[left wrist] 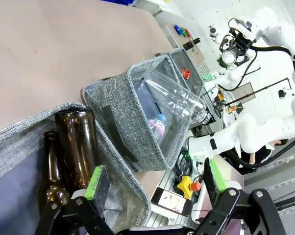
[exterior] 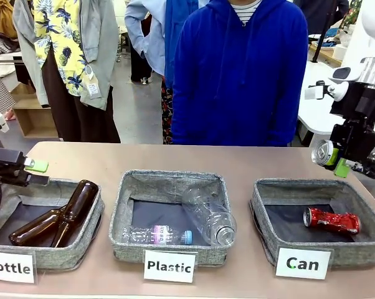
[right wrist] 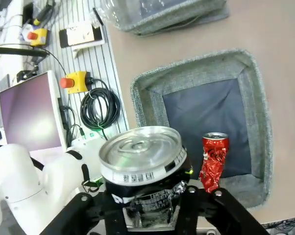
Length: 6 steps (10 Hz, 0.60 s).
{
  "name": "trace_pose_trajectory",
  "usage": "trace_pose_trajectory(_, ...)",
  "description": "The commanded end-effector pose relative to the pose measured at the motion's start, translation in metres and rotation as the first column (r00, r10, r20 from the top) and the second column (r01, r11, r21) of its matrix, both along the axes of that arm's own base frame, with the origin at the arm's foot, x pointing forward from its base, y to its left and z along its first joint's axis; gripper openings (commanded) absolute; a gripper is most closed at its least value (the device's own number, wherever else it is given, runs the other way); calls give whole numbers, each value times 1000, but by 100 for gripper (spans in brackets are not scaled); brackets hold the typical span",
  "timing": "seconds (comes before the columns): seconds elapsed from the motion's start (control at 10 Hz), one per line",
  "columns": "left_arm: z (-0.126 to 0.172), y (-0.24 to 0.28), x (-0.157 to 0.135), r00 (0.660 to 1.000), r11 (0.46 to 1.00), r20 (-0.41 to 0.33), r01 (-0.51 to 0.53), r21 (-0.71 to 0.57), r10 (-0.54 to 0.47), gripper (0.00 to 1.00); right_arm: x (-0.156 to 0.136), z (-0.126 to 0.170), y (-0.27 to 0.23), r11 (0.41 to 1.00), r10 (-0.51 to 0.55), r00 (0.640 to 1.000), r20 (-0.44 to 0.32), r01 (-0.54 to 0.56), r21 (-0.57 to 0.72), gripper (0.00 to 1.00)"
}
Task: Sort the can waste into the basket.
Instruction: Pick up the can waste from the table and place it in the right Fabric basket.
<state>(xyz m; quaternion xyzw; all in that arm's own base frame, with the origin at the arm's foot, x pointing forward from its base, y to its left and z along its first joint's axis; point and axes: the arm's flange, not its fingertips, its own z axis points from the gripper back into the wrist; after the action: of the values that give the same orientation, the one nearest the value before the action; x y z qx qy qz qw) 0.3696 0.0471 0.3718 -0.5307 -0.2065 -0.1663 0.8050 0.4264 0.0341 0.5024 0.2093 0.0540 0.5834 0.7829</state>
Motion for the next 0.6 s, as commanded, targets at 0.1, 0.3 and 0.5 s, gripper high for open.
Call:
trace_pose_trajectory(0.1,2,0,-3,1000,1000,-1,4,-1,-4,100,3,-4,6,996,-53,999,-8,52,-71,100)
trace_pose_trajectory(0.3,2,0,-3,1000,1000,-1,4,-1,-4,100,4,-5,9,993,-73,997,-16,71,-94,100)
trace_pose_trajectory(0.5,2,0,-3,1000,1000,-1,4,-1,-4,100,6,-7,9,992,-112,993,-44,110,-59,100)
